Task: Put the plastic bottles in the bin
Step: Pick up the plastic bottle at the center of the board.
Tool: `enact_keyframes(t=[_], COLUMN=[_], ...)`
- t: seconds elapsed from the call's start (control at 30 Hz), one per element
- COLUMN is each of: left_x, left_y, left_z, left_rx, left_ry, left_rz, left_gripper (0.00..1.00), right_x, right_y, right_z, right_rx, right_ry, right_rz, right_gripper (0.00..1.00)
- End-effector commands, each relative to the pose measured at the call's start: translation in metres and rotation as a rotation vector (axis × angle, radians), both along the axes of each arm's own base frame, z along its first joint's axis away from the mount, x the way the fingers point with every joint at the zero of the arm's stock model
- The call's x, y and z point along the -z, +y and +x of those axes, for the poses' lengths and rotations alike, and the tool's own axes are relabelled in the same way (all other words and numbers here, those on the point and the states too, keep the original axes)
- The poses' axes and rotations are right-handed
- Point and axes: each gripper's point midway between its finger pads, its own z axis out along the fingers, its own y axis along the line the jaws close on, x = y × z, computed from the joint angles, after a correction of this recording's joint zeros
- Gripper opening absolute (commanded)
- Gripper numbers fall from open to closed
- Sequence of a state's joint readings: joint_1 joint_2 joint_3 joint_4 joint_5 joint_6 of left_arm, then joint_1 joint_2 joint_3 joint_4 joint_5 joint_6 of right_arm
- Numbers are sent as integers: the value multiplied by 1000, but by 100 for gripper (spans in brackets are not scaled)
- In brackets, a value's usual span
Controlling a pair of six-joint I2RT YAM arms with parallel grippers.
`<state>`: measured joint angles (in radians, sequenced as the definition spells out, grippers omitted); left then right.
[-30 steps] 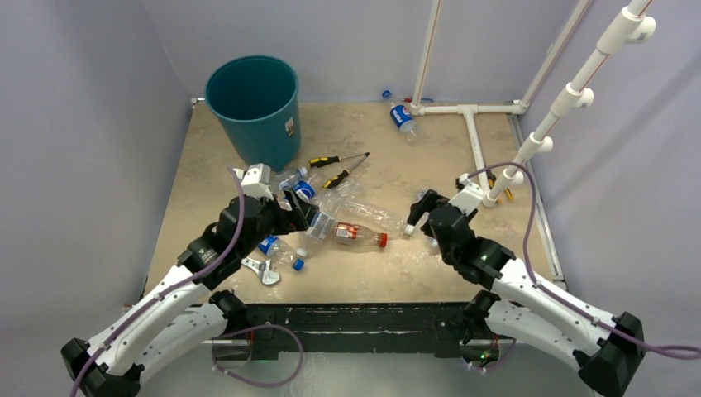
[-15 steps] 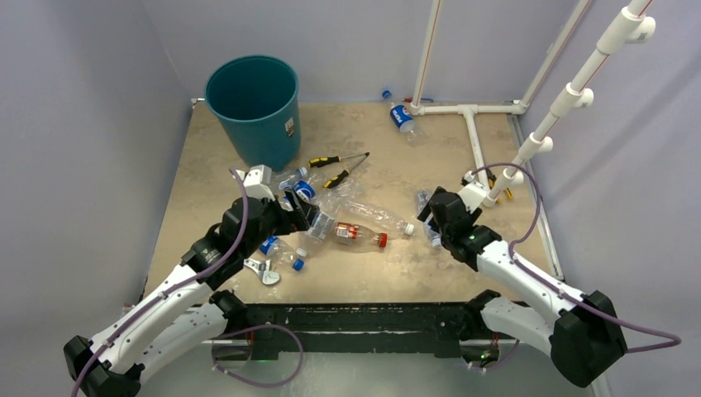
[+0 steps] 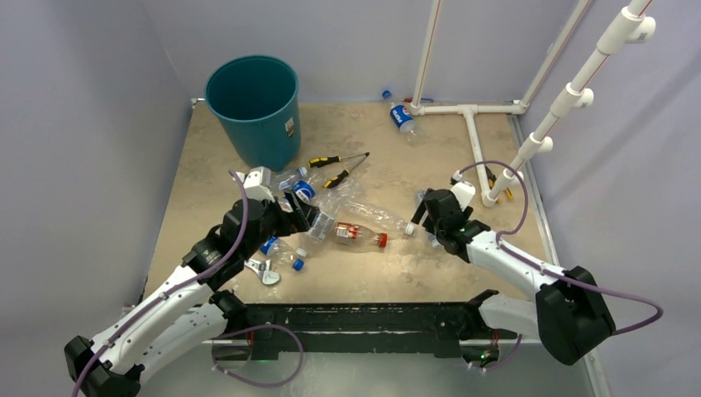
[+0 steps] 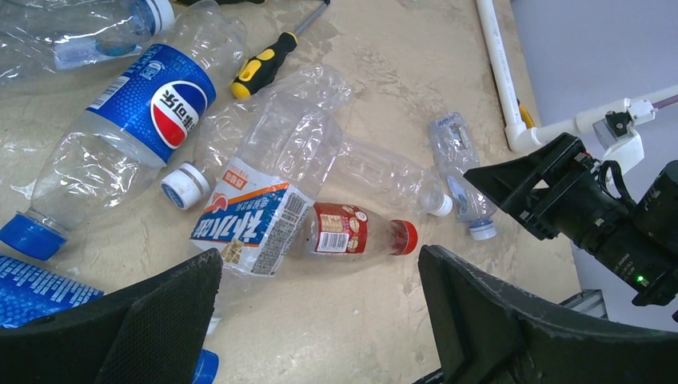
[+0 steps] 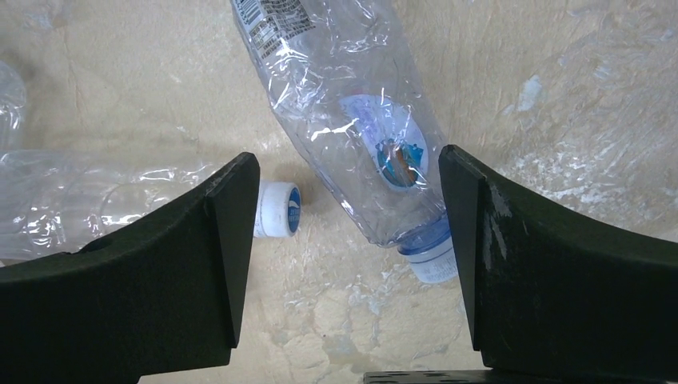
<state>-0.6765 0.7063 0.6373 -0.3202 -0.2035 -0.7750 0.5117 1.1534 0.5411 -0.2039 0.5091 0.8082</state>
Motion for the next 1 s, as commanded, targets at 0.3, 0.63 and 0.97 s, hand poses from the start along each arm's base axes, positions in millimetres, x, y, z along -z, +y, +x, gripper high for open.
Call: enact_keyframes(t=[0.3,0.63,0.97], left_x=[-7,-13,-70], left_y=[-7,-7,-10], left_z=[-4,-4,11], left_rx=[35,40,58], left_ry=[-22,-38,-190], left_rz=[-54,-52,-26], left_gripper=[79,75,96], right_x=[20,-31,-195], right_y=[26,25,106], right_z=[3,10,-50], right_rx=[-145,-180,-879], right_ry=[73,-60,-580], right_rz=[60,57,269], right_gripper=[70,45,41])
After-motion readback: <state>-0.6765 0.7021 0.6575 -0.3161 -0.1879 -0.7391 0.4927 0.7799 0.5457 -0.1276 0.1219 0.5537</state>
